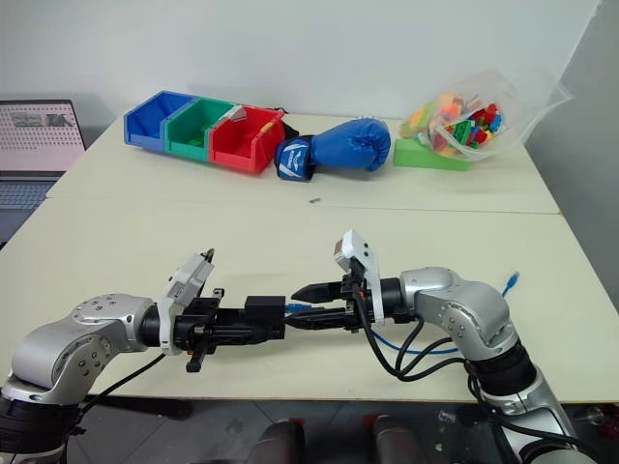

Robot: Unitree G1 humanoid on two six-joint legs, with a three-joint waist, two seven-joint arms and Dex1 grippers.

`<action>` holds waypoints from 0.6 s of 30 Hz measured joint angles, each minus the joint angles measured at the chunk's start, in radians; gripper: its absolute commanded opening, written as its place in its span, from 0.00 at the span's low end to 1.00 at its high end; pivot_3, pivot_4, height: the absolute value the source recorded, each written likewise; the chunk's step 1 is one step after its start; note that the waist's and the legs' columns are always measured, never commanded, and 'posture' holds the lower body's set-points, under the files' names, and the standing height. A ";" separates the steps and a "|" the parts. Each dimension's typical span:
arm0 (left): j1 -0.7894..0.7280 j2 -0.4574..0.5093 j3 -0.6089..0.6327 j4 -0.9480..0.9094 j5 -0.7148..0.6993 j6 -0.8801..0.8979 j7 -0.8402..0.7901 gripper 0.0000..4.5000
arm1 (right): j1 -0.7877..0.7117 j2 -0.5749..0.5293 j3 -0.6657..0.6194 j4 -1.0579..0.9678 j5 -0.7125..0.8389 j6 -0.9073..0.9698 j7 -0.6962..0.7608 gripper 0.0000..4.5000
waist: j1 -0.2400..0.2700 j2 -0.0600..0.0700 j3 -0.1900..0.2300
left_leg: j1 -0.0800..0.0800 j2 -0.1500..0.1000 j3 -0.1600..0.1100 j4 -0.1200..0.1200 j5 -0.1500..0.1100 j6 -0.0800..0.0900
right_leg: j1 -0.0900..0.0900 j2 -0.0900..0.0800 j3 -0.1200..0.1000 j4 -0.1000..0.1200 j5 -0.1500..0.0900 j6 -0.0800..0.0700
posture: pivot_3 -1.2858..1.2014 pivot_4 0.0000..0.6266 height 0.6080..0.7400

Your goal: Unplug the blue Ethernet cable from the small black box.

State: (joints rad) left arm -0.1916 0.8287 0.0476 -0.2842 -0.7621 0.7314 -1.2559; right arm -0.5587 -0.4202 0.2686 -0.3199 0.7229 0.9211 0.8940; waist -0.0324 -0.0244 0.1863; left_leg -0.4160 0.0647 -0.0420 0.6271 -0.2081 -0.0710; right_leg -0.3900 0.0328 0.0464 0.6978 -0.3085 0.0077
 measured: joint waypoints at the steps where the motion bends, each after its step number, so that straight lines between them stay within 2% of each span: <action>1: 0.000 0.000 0.000 0.000 0.000 0.000 0.000 0.17 | 0.000 0.000 0.000 0.000 0.000 0.002 0.000 0.52 | 0.000 0.000 0.000 | 0.000 0.000 0.000 0.000 0.000 0.000 | 0.000 0.000 0.000 0.000 0.000 0.000 | 0.52 0.24 1.00; 2: 0.000 0.000 0.000 0.000 0.000 0.000 0.000 0.17 | 0.000 0.000 0.001 0.001 0.000 0.003 0.000 0.52 | 0.000 0.000 0.000 | 0.000 0.000 0.000 0.000 0.000 0.000 | 0.000 0.000 0.000 0.000 0.000 0.000 | 0.52 0.24 1.00; 5: 0.000 0.000 0.000 -0.002 0.001 0.000 0.001 0.17 | 0.000 0.001 0.004 0.001 0.000 0.007 0.001 0.42 | 0.000 0.000 0.000 | 0.000 0.000 0.000 0.000 0.000 0.000 | 0.000 0.000 0.000 0.000 0.000 0.000 | 0.52 0.24 1.00; 10: 0.001 0.001 0.000 -0.011 0.001 0.000 0.000 0.17 | 0.000 0.001 0.004 0.005 0.000 0.008 0.001 0.14 | 0.000 0.000 0.000 | 0.000 0.000 0.000 0.000 0.000 0.000 | 0.000 0.000 0.000 0.000 0.000 0.000 | 0.52 0.24 1.00; 13: 0.007 0.009 0.000 -0.020 0.008 -0.006 -0.003 0.17 | 0.000 0.000 0.005 0.008 0.001 0.013 0.014 0.02 | 0.000 0.000 0.000 | 0.000 0.000 0.000 0.000 0.000 0.000 | 0.000 0.000 0.000 0.000 0.000 0.000 | 0.52 0.24 1.00; 18: 0.015 0.009 0.000 -0.023 0.015 -0.017 -0.012 0.17 | 0.000 -0.001 0.007 0.009 0.002 0.021 0.023 0.02 | 0.000 0.000 0.000 | 0.000 0.000 0.000 0.000 0.000 0.000 | 0.000 0.000 0.000 0.000 0.000 0.000 | 0.52 0.24 1.00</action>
State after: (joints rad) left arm -0.1764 0.8382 0.0472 -0.3076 -0.7476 0.7143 -1.2677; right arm -0.5589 -0.4207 0.2759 -0.3113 0.7250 0.9422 0.9171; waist -0.0326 -0.0241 0.1865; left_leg -0.4160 0.0648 -0.0420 0.6269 -0.2081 -0.0710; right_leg -0.3901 0.0328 0.0465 0.6976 -0.3086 0.0078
